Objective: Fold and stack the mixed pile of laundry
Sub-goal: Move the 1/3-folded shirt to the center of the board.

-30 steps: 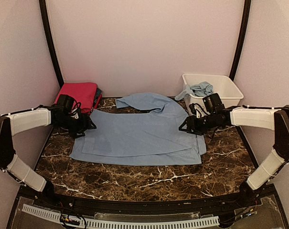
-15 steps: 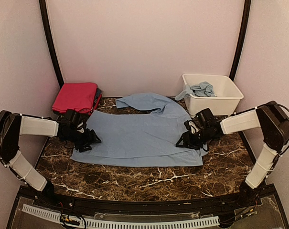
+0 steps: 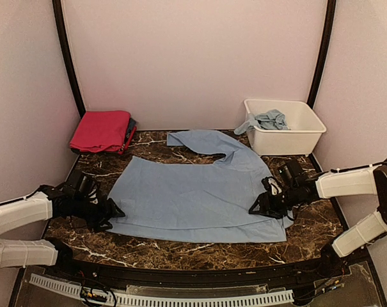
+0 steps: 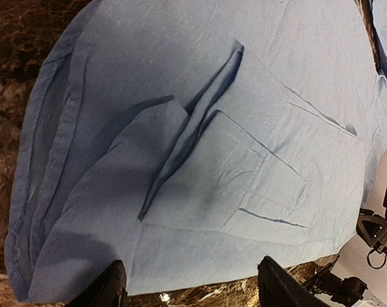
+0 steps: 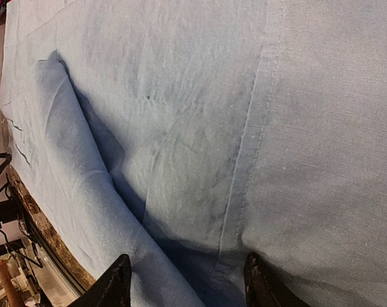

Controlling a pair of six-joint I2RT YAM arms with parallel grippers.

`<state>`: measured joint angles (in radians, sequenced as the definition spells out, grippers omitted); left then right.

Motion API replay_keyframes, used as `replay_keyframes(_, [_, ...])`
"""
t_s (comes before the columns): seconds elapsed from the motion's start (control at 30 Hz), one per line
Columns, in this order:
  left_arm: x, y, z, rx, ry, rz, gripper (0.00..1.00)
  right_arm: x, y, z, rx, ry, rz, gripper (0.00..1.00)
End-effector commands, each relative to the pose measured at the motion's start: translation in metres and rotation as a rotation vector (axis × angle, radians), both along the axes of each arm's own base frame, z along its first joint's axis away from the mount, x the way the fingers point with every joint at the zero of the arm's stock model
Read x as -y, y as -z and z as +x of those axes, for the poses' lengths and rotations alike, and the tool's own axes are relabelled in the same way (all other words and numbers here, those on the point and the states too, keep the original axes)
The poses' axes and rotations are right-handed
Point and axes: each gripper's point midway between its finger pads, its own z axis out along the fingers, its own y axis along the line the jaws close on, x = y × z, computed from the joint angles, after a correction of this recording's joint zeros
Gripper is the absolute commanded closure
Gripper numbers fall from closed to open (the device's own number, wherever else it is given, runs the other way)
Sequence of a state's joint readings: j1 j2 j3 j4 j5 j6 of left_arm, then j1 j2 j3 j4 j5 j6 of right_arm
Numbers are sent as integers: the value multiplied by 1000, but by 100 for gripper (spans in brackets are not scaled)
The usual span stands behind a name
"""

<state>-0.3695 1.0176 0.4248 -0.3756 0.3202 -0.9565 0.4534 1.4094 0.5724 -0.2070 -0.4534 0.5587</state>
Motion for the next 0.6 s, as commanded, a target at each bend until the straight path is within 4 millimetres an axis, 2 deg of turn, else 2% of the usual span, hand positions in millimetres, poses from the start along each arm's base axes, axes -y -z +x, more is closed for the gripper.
replay_keyframes(0.0, [-6, -14, -16, 5, -11, -7, 31, 10, 5, -20, -58, -24, -49, 43])
replay_keyframes(0.03, [-6, -20, -14, 34, 19, 6, 31, 7, -3, -15, -35, -30, -40, 44])
replay_keyframes(0.07, [-6, -35, -4, 84, 27, 20, 31, 5, -12, -10, -10, -31, -32, 44])
replay_keyframes(0.1, [-7, -38, -1, 102, 60, 50, 31, 3, -22, -3, 23, -28, -26, 44])
replay_keyframes(0.13, [-7, -53, 10, 150, 65, 70, 30, 1, -32, 3, 56, -26, -18, 43])
replay_keyframes(0.17, [-6, -54, 16, 163, 100, 94, 30, 0, -42, 10, 86, -24, -17, 43])
replay_keyframes(0.2, [-2, -68, 28, 201, 109, 93, 30, 0, -48, 16, 111, -23, -24, 43])
replay_keyframes(0.23, [1, -68, 37, 203, 128, 105, 30, -1, -54, 22, 136, -22, -32, 43])
replay_keyframes(0.27, [8, -81, 49, 237, 139, 91, 30, -2, -58, 28, 152, -23, -39, 43])
replay_keyframes(0.3, [13, -76, 61, 234, 155, 95, 30, -2, -59, 33, 161, -21, -49, 44])
replay_keyframes(0.33, [19, -87, 73, 261, 159, 86, 30, -3, -59, 38, 168, -20, -56, 44])
replay_keyframes(0.37, [25, -77, 86, 247, 173, 92, 30, -3, -58, 43, 171, -20, -68, 44])
replay_keyframes(0.4, [32, -83, 97, 263, 185, 74, 31, -3, -57, 48, 177, -19, -80, 44])
replay_keyframes(0.43, [39, -77, 112, 263, 194, 71, 31, -3, -53, 53, 181, -17, -95, 44])
replay_keyframes(0.47, [44, -61, 118, 223, 205, 70, 32, -3, -51, 59, 187, -11, -108, 44])
replay_keyframes(0.5, [50, -62, 128, 244, 208, 58, 32, -2, -46, 64, 185, -10, -124, 44])
replay_keyframes(0.53, [52, -48, 132, 211, 213, 62, 33, -3, -41, 69, 182, -15, -137, 44])
replay_keyframes(0.57, [53, -44, 138, 214, 206, 62, 33, -3, -32, 73, 170, -21, -154, 45])
